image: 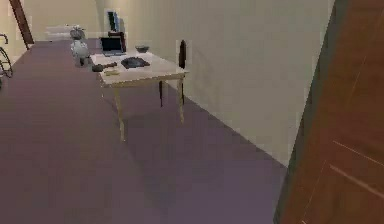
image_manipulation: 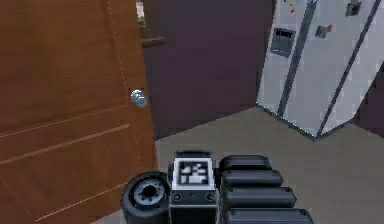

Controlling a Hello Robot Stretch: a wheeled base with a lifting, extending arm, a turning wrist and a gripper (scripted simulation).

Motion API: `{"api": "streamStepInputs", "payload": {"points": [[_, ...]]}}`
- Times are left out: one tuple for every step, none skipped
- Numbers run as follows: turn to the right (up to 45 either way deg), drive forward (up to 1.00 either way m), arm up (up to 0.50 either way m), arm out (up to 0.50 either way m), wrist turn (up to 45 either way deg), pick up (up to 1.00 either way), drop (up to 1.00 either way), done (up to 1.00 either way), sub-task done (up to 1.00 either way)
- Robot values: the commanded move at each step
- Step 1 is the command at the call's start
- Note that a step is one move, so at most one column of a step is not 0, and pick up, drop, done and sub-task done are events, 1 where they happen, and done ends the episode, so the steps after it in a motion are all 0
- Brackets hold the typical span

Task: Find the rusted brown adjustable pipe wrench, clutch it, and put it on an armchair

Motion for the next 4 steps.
{"api": "streamStepInputs", "payload": {"points": [[-36.0, 0.00, 0.00, 0.00, 0.0, 0.00, 0.00, 0.00, 0.00], [0.0, 1.00, 0.00, 0.00, 0.0, 0.00, 0.00, 0.00, 0.00], [0.0, 1.00, 0.00, 0.00, 0.0, 0.00, 0.00, 0.00, 0.00], [0.0, 1.00, 0.00, 0.00, 0.0, 0.00, 0.00, 0.00, 0.00]]}}
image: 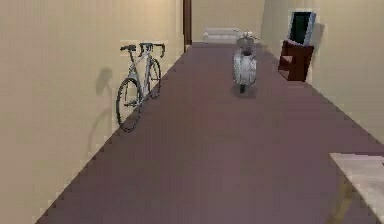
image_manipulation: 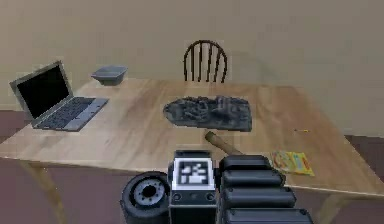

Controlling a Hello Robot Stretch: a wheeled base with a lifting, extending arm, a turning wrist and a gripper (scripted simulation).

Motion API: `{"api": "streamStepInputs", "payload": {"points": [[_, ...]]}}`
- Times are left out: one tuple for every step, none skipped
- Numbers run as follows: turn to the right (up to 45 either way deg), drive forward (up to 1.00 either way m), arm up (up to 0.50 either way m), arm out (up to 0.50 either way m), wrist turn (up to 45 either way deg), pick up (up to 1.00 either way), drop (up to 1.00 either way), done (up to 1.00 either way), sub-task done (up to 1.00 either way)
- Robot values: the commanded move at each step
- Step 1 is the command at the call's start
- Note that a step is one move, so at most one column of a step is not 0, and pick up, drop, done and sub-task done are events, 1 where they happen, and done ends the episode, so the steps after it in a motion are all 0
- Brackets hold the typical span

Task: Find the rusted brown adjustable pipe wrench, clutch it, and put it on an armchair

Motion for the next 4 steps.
{"api": "streamStepInputs", "payload": {"points": [[0.0, 1.00, 0.00, 0.00, 0.0, 0.00, 0.00, 0.00, 0.00], [0.0, 1.00, 0.00, 0.00, 0.0, 0.00, 0.00, 0.00, 0.00], [-3.0, 0.00, 0.00, 0.00, 0.0, 0.00, 0.00, 0.00, 0.00], [0.0, 1.00, 0.00, 0.00, 0.0, 0.00, 0.00, 0.00, 0.00]]}}
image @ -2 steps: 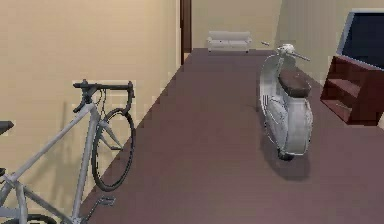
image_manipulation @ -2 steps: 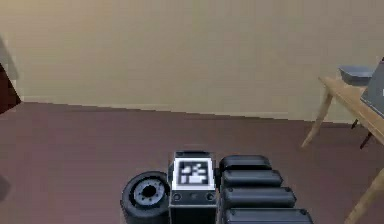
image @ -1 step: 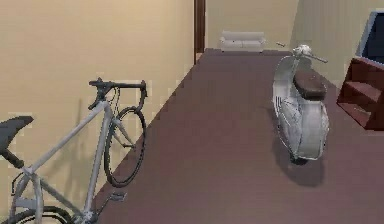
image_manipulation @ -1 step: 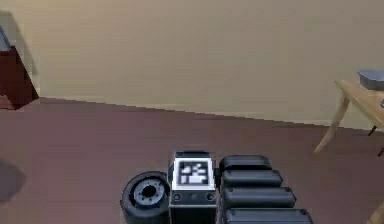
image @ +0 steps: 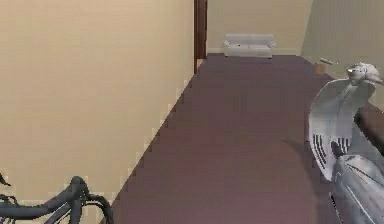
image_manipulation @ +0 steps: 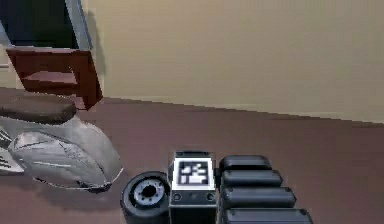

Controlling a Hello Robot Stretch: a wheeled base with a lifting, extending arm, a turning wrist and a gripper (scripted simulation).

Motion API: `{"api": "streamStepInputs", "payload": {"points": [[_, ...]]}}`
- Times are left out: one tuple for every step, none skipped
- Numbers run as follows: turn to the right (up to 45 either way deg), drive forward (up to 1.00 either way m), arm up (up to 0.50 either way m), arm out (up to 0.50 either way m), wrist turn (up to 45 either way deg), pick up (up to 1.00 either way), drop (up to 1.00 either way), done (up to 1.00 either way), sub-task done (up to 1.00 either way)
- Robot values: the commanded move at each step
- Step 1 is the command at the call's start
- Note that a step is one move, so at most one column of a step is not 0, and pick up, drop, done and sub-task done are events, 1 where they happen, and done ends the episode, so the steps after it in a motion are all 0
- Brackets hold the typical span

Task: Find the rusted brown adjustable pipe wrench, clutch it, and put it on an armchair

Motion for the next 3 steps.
{"api": "streamStepInputs", "payload": {"points": [[0.0, 0.55, 0.00, 0.00, 0.0, 0.00, 0.00, 0.00, 0.00], [6.0, 0.00, 0.00, 0.00, 0.0, 0.00, 0.00, 0.00, 0.00], [0.0, 1.00, 0.00, 0.00, 0.0, 0.00, 0.00, 0.00, 0.00]]}}
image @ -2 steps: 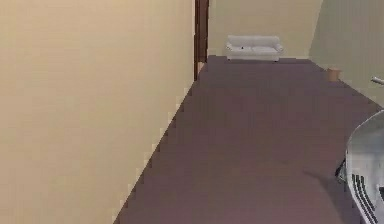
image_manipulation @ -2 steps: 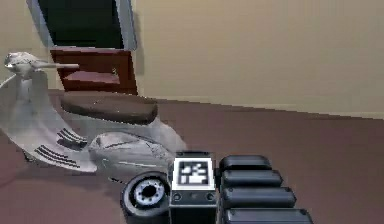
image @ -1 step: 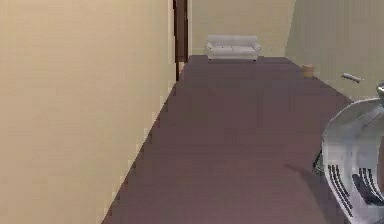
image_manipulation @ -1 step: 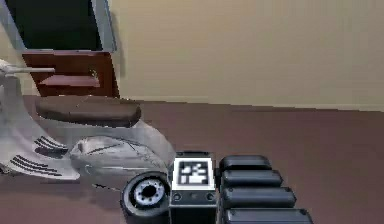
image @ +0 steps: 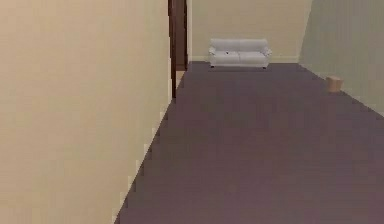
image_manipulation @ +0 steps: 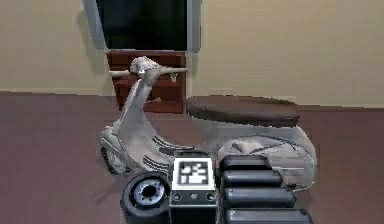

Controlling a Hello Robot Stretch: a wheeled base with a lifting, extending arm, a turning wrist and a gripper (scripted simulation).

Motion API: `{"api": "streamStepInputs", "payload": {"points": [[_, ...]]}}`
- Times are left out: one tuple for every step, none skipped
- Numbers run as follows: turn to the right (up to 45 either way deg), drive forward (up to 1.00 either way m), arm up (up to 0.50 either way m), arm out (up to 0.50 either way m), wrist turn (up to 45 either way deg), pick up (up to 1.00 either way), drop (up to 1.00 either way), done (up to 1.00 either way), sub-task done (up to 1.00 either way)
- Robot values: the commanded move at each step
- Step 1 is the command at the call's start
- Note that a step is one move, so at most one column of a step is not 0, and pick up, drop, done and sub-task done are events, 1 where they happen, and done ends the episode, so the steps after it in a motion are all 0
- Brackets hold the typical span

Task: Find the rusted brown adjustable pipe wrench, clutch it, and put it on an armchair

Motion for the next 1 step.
{"api": "streamStepInputs", "payload": {"points": [[3.0, 0.00, 0.00, 0.00, 0.0, 0.00, 0.00, 0.00, 0.00]]}}
